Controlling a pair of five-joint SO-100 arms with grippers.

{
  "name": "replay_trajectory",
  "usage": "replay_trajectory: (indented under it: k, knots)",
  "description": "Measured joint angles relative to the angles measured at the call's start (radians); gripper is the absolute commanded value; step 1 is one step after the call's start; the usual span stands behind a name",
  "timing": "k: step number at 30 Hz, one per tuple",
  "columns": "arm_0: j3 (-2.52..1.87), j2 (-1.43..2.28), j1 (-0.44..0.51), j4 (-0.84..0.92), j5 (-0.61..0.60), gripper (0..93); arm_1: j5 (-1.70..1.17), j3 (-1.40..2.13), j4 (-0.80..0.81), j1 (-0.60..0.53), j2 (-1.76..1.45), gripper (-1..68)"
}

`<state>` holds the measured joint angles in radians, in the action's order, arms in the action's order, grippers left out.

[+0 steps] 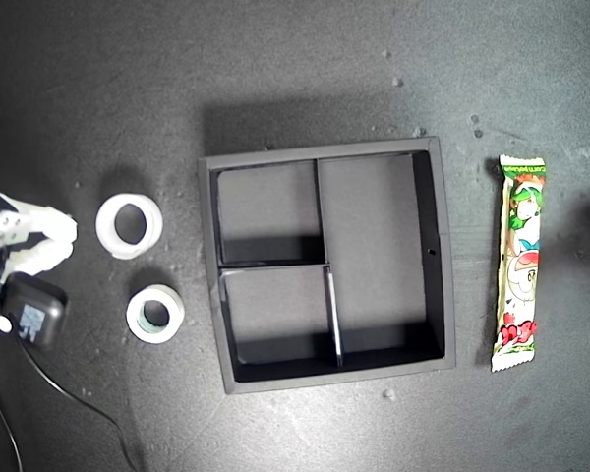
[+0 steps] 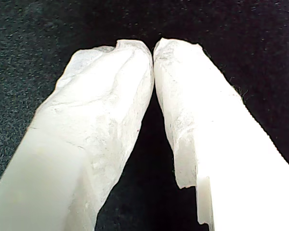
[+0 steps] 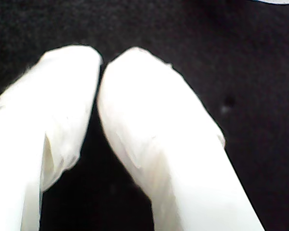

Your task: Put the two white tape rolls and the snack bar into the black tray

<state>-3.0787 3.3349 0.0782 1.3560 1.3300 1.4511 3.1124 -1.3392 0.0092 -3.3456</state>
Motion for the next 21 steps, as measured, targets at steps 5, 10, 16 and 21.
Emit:
replay_trajectory:
  k: [5,10,16,21]
  knots:
    - [0.0,0.0,0.0,0.0,-0.005,0.2,0.0,0.0,0.0,-0.006,0.0,-0.1]
    - [0.0,0.0,0.0,0.0,-0.005,0.2,0.0,0.0,0.0,-0.008,0.0,-0.1]
    - [0.0,0.0,0.0,0.0,-0.005,0.2,0.0,0.0,0.0,-0.008,0.0,-0.1]
    - [0.0,0.0,0.0,0.0,-0.005,0.2,0.0,0.0,0.0,-0.008,0.0,-0.1]
